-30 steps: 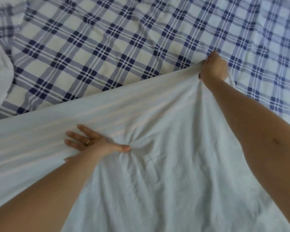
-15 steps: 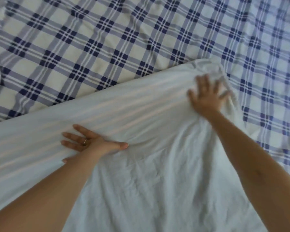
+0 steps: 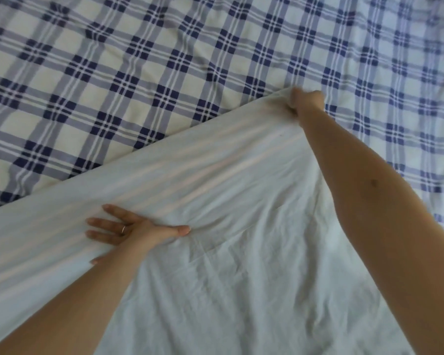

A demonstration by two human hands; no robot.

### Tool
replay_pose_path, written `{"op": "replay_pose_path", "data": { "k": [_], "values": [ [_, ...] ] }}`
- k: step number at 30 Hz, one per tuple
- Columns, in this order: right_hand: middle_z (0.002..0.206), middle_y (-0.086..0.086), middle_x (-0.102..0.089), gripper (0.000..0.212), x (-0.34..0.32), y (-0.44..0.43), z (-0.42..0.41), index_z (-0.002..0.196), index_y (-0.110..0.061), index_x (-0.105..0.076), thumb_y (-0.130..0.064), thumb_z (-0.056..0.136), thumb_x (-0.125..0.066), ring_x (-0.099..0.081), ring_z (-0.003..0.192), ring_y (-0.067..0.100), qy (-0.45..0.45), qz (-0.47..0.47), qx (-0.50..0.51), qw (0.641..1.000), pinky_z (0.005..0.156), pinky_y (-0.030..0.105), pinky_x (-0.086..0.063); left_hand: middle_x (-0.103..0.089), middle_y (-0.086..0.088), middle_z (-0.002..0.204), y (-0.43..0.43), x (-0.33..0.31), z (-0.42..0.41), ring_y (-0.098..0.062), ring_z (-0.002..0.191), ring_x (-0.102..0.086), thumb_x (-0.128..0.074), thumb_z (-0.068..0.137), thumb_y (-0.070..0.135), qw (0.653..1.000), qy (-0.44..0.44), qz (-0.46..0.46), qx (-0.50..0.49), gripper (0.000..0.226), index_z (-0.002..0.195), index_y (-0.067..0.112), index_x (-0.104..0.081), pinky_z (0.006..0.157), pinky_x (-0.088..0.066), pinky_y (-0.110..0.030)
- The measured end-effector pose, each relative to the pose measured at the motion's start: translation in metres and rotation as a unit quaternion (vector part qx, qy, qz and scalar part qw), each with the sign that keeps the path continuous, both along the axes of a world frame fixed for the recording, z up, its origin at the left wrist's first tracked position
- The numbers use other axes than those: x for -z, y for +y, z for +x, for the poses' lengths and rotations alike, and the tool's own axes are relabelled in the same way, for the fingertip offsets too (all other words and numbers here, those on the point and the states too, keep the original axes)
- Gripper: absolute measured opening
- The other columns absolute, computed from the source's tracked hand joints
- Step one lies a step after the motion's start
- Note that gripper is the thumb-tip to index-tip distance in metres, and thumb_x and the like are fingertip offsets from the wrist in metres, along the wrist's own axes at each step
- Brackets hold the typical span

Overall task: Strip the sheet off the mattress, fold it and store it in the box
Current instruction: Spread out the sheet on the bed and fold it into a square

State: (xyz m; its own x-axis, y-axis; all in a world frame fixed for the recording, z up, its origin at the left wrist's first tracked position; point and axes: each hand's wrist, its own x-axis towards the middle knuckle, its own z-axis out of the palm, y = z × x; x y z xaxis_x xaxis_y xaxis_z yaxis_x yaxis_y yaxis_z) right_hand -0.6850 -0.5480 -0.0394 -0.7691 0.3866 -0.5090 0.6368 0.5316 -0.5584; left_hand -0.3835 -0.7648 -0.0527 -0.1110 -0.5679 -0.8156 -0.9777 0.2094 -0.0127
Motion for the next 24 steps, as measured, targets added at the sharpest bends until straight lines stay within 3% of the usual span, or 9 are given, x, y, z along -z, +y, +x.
{"op": "replay_pose_path", "data": {
  "k": [4, 7, 10, 13, 16, 19, 22, 23, 24],
  "values": [
    [0.087, -0.005, -0.055, 0.019, 0.002, 0.006, -0.009, 0.108, -0.022, -0.051, -0.014, 0.094, -0.041, -0.056, 0.087, 0.018, 0.128, 0.059, -0.008, 0.990, 0.066, 0.025, -0.047, 0.045, -0.016, 0.142, -0.001, 0.001, 0.000, -0.036, 0.135, 0.035, -0.082, 0.005, 0.063, 1.000, 0.006, 0.005, -0.005, 0.185, 0.133, 0.018, 0.044, 0.108, 0.008, -0.066],
    [0.086, -0.001, -0.058, 0.017, 0.000, 0.008, -0.016, 0.090, -0.021, -0.043, -0.006, 0.092, -0.036, -0.062, 0.074, 0.019, 0.176, -0.016, 0.057, 0.983, 0.063, 0.030, -0.055, 0.045, -0.016, 0.142, -0.002, 0.002, 0.000, -0.036, 0.135, 0.035, -0.081, 0.004, 0.063, 1.000, 0.001, 0.006, -0.008, 0.185, 0.132, 0.018, 0.045, 0.108, 0.008, -0.066],
    [0.076, -0.003, -0.050, 0.020, -0.009, 0.008, -0.023, 0.091, -0.018, -0.038, -0.001, 0.092, -0.028, -0.052, 0.058, 0.013, 0.203, -0.087, 0.141, 0.965, 0.056, 0.022, -0.050, 0.045, -0.016, 0.142, -0.003, 0.004, 0.000, -0.037, 0.134, 0.035, -0.078, 0.001, 0.064, 1.000, 0.003, 0.011, -0.008, 0.185, 0.132, 0.017, 0.045, 0.107, 0.007, -0.066],
    [0.100, 0.003, -0.054, 0.031, 0.002, -0.004, -0.020, 0.098, -0.020, -0.043, 0.003, 0.086, -0.026, -0.054, 0.081, 0.020, 0.173, -0.059, 0.087, 0.979, 0.072, 0.027, -0.044, 0.046, -0.016, 0.141, -0.002, 0.004, 0.000, -0.037, 0.134, 0.036, -0.076, 0.000, 0.064, 1.000, 0.001, 0.010, -0.007, 0.185, 0.131, 0.017, 0.046, 0.107, 0.008, -0.065],
    [0.146, 0.007, -0.028, 0.045, 0.014, -0.032, 0.016, 0.131, -0.024, -0.042, -0.003, 0.090, -0.040, -0.038, 0.127, 0.028, 0.155, 0.143, -0.059, 0.976, 0.107, 0.042, -0.030, 0.046, -0.016, 0.141, -0.002, 0.003, -0.001, -0.036, 0.134, 0.037, -0.078, 0.003, 0.065, 1.000, -0.002, 0.002, -0.010, 0.184, 0.131, 0.017, 0.046, 0.107, 0.009, -0.065],
    [0.157, 0.007, -0.016, 0.055, 0.019, -0.062, 0.123, 0.147, -0.024, -0.030, -0.033, 0.094, -0.042, -0.006, 0.146, 0.032, 0.246, 0.137, -0.353, 0.892, 0.113, 0.060, -0.001, 0.047, -0.015, 0.141, 0.000, 0.005, 0.000, -0.035, 0.134, 0.037, -0.082, 0.010, 0.066, 1.000, 0.003, -0.007, -0.003, 0.183, 0.131, 0.017, 0.046, 0.108, 0.009, -0.065],
    [0.157, 0.000, -0.024, 0.062, 0.036, -0.037, 0.249, 0.149, -0.033, -0.024, -0.055, 0.092, -0.031, -0.014, 0.145, 0.035, 0.274, 0.151, -0.658, 0.685, 0.110, 0.068, -0.004, 0.043, -0.015, 0.144, 0.004, 0.003, 0.000, -0.035, 0.136, 0.033, -0.077, 0.002, 0.071, 0.999, 0.003, -0.032, -0.002, 0.186, 0.135, 0.019, 0.042, 0.109, 0.007, -0.065],
    [0.157, -0.004, -0.024, 0.062, 0.045, -0.011, 0.261, 0.148, -0.037, -0.022, -0.059, 0.091, -0.030, -0.017, 0.145, 0.034, 0.264, 0.181, -0.679, 0.661, 0.108, 0.071, -0.008, 0.043, -0.015, 0.144, 0.004, 0.002, 0.001, -0.035, 0.136, 0.033, -0.078, 0.003, 0.071, 0.999, 0.003, -0.036, 0.003, 0.185, 0.135, 0.019, 0.041, 0.109, 0.007, -0.064],
    [0.157, -0.007, -0.021, 0.063, 0.050, 0.020, 0.258, 0.148, -0.040, -0.019, -0.062, 0.090, -0.029, -0.017, 0.145, 0.033, 0.237, 0.215, -0.663, 0.677, 0.106, 0.072, -0.011, 0.043, -0.014, 0.144, 0.002, 0.001, 0.003, -0.035, 0.136, 0.033, -0.081, 0.007, 0.069, 1.000, 0.009, -0.028, 0.006, 0.184, 0.135, 0.020, 0.041, 0.109, 0.007, -0.064]
  ]
}}
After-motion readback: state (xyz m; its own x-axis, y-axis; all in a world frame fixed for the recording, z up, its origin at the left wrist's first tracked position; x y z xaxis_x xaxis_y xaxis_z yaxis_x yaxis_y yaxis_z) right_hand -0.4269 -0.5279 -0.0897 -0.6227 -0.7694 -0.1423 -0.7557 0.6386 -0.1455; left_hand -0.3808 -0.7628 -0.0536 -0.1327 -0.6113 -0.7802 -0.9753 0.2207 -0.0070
